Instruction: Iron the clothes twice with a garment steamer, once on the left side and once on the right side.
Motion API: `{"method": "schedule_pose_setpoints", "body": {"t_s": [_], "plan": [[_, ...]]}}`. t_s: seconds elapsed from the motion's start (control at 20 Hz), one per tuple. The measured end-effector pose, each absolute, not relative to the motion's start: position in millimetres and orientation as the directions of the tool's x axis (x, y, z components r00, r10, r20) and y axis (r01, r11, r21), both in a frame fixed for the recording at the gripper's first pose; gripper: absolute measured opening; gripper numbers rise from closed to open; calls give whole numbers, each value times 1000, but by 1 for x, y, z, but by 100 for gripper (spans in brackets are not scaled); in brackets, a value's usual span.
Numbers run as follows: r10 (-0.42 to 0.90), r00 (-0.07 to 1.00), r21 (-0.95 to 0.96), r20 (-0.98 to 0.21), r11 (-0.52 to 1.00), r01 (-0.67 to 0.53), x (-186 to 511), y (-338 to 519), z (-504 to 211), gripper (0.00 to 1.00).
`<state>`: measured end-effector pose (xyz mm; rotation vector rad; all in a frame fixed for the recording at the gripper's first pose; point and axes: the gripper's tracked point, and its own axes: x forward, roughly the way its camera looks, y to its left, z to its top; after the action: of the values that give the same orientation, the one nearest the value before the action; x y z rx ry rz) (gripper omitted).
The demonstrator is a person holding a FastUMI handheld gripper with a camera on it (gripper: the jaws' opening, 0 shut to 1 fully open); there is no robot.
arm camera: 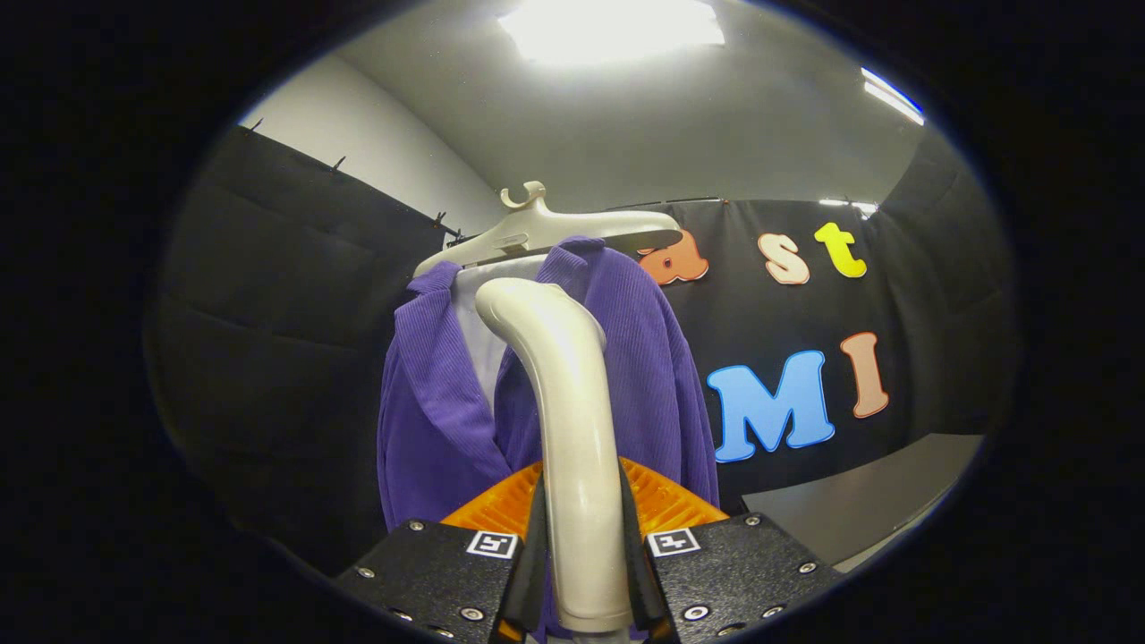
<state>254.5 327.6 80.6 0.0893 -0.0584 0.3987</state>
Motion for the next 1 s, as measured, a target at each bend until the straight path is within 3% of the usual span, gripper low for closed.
{"method": "schedule_pose_setpoints", "body": {"t_s": [1.0], "plan": [[355,912,47,-205,934,-354,186,314,-87,38]]}}
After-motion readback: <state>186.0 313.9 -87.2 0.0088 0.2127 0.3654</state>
